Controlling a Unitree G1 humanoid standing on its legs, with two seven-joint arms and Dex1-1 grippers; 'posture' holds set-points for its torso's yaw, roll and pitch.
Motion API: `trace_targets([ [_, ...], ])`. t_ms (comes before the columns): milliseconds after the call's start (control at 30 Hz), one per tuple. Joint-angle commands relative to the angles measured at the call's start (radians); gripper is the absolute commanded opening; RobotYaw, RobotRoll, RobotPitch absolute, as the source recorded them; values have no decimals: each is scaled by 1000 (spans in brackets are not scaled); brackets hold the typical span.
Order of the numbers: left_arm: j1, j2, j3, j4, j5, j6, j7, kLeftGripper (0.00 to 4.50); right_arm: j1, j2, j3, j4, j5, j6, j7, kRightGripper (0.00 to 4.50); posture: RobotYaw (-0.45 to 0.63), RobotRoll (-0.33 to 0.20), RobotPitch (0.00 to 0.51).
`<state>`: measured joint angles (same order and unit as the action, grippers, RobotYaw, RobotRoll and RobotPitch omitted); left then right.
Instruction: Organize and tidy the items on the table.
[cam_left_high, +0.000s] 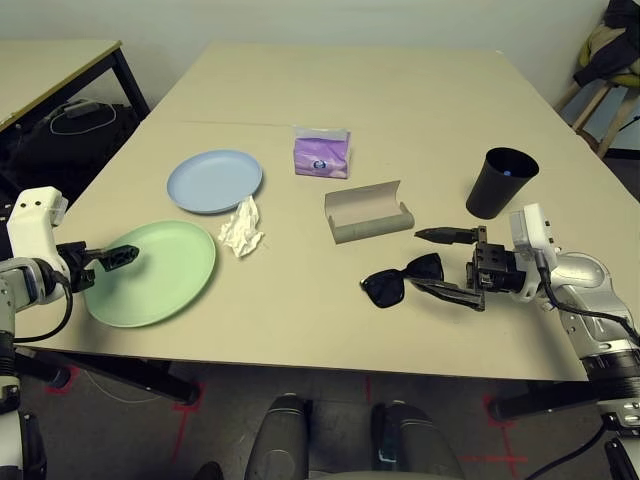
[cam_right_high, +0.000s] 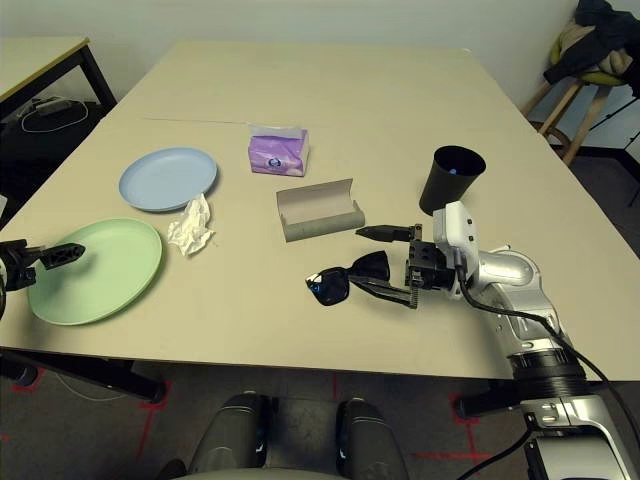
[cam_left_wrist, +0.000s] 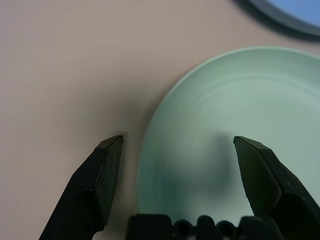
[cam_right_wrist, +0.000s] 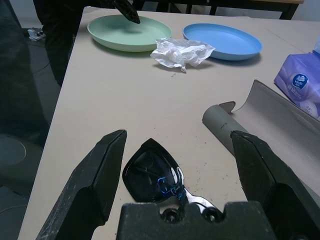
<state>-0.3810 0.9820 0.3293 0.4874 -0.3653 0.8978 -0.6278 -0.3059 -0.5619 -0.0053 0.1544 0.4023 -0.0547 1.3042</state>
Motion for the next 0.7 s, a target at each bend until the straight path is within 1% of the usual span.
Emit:
trace_targets([
  [33,20,12,-9,15,24,-12,-13,4320,9,-6,7,-25,1,3,-4,4500,202,0,46],
  [100,25,10,-3,14,30,-17,-12,3861,9,-5,8,-25,0,3,-5,4500,203,0,45],
  [133,27,10,-1,15,31,-19,-14,3539,8,-4,9,-26,-1,3,-6,4500,203,0,45],
  [267,30,10,4,12,30,-17,-17,1975,2,-2,10,-25,-2,5,-10,4500,206,0,44],
  [300,31,10,4,12,30,-16,-18,1507,1,-2,10,-25,-2,5,-11,4500,206,0,44],
  [433,38,8,7,9,27,-9,-22,14,-1,-2,11,-24,-1,6,-14,4500,206,0,45],
  [700,47,6,9,7,30,-6,-30,14,-4,-1,12,-24,-3,7,-21,4500,204,0,46],
])
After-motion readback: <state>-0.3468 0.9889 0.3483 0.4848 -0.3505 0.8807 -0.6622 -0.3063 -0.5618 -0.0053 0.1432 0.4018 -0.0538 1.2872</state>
